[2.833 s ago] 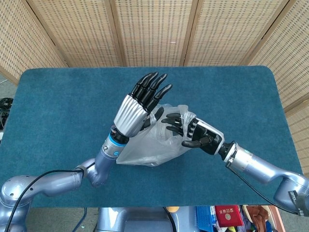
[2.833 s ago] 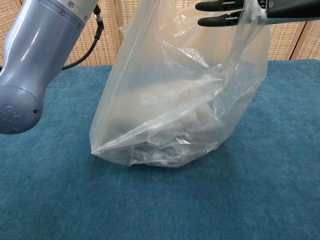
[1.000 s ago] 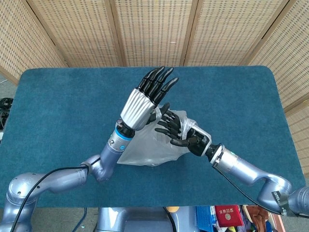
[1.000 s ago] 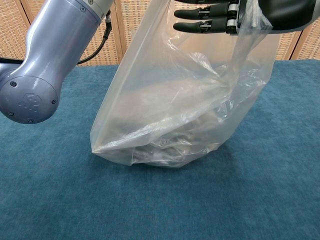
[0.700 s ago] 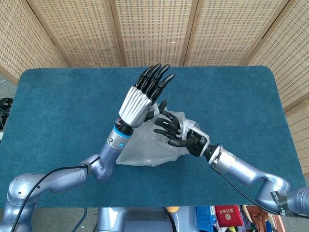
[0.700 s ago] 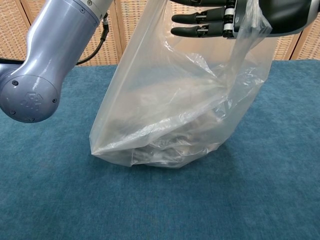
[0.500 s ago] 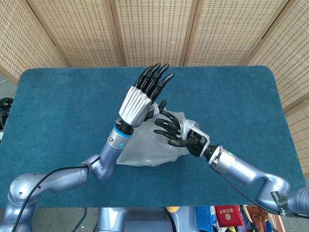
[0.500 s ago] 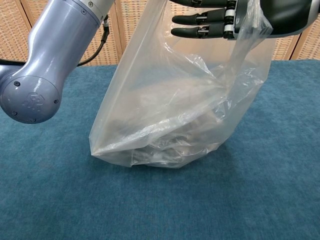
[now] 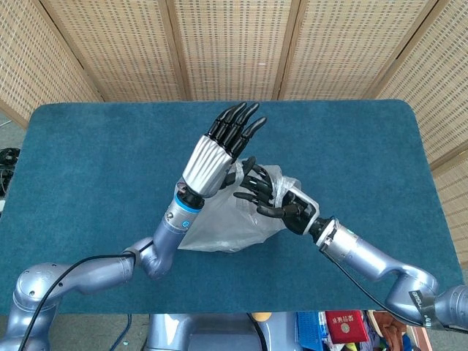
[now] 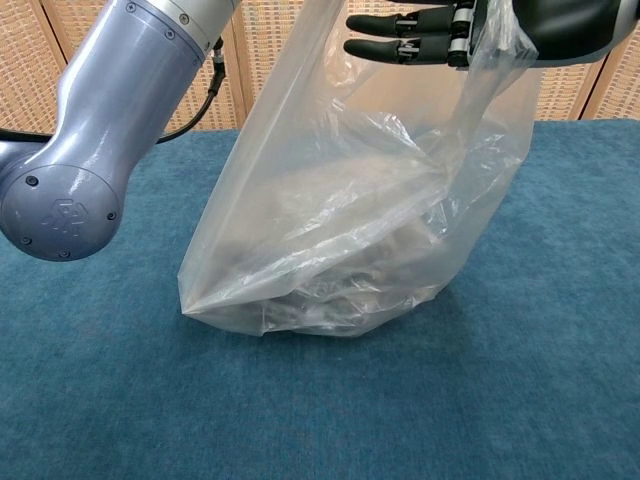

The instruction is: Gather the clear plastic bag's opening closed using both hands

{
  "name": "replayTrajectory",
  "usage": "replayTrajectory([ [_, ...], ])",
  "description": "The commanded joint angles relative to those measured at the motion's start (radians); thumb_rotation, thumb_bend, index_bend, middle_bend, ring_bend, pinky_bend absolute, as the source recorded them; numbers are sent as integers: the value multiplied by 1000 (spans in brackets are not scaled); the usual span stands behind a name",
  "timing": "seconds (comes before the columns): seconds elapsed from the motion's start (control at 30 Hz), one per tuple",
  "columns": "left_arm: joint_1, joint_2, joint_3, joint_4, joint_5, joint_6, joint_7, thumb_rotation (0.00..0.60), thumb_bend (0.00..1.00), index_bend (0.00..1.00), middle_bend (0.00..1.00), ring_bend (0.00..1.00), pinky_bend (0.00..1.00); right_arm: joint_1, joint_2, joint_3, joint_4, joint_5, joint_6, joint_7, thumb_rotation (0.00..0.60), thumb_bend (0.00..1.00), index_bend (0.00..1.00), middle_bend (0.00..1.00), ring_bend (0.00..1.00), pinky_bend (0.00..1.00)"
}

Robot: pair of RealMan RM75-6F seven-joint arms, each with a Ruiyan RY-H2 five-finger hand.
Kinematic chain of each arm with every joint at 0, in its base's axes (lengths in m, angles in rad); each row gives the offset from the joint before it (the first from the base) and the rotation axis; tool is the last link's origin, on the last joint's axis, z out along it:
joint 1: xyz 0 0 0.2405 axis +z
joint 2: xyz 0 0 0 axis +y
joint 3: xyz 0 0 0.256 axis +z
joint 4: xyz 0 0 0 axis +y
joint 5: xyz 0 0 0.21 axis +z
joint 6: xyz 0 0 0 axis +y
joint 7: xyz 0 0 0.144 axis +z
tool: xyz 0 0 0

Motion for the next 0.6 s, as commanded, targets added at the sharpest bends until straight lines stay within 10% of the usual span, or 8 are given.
replayTrajectory([
  [0.03, 1, 0, -1, 1, -3, -1, 1, 600, 442, 0, 0, 0, 108, -5, -3, 7, -6, 3, -4, -6, 600, 0, 31, 193, 97, 139],
  [0.6, -3, -10, -7, 16, -14, -10, -16, 600, 442, 0, 0, 0, 109, -21, 8, 25, -33, -9, -37, 1, 600, 28, 25, 351, 239, 249],
])
